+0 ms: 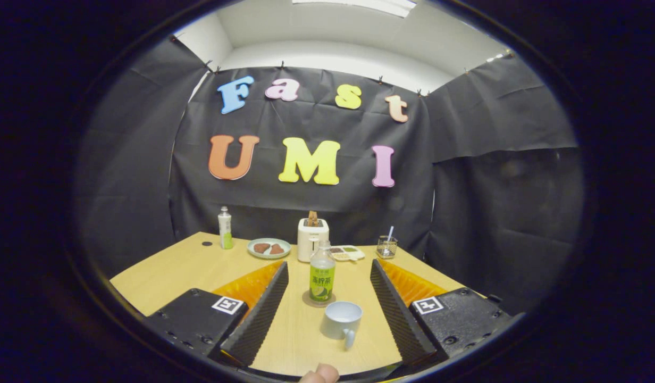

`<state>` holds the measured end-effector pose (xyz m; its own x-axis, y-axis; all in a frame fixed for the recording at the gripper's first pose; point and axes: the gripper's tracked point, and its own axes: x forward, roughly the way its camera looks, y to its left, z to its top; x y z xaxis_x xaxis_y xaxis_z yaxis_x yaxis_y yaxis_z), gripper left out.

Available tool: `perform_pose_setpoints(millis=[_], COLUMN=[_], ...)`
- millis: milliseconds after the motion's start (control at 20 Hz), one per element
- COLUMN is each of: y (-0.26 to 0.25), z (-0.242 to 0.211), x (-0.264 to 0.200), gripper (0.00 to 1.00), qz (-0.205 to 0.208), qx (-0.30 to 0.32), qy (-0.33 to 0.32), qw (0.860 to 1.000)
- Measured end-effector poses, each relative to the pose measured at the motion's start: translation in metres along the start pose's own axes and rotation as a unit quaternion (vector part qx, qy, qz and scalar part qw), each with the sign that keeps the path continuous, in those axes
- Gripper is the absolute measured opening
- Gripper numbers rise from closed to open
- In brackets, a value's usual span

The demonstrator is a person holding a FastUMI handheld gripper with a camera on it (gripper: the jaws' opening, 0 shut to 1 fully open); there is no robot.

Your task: Take the bottle from table, then pour the juice into the cup, finally place the bottle on the coaster

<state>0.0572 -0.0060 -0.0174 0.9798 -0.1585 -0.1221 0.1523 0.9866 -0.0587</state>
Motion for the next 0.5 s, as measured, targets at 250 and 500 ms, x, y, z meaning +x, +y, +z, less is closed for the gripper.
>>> perform_pose_setpoints(millis=[250,500], y=[0.007,0.0], z=[0.008,0.022], x=[-0.026,-0.046], gripper=[1.0,1.0], qz=[0.034,0.03], qx=[0.019,0.029], qy=[-0.008,-0.039], qw=[0.999,0.998])
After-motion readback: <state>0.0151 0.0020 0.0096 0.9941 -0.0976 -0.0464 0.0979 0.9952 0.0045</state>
